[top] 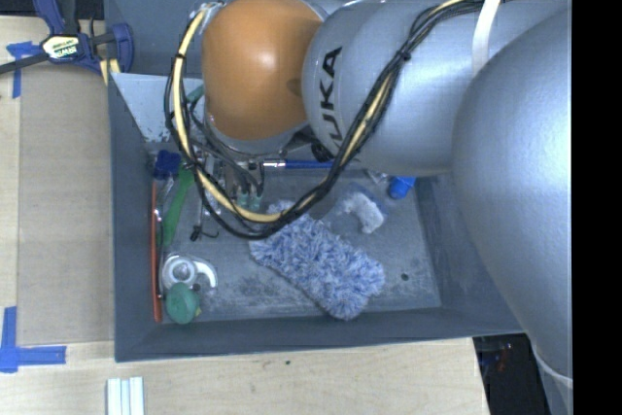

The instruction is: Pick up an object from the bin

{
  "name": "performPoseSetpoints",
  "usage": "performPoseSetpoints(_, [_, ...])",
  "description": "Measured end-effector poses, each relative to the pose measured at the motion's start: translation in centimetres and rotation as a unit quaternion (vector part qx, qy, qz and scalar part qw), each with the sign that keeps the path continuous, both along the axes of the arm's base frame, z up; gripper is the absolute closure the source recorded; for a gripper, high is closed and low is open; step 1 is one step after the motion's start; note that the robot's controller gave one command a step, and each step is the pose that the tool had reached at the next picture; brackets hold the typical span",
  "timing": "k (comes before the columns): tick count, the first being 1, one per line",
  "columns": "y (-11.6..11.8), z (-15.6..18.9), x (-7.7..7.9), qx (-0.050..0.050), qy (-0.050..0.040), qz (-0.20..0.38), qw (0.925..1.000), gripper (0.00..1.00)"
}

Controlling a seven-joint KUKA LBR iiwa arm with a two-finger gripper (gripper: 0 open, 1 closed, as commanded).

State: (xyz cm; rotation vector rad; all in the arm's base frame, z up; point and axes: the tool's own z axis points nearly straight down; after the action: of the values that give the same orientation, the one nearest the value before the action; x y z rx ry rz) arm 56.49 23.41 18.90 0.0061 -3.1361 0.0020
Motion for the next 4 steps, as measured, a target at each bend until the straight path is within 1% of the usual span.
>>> performPoseSetpoints(1, [-0.1, 0.5, 0.2, 0.001, -0.004, -0.003, 1.0, 0.0])
performPoseSetpoints(2, [0.8, -11.3, -4.8, 0.004, -0.0108, 0.012, 0.9999, 0.0])
performPoseSetpoints(3, [0.8, -3.1, -5.8, 0.004, -0.0113, 0.072, 0.9973, 0.0])
performPoseSetpoints(4, [0.6, -8.8, -5.6, 0.004, -0.0116, -0.016, 0.9998, 0.0])
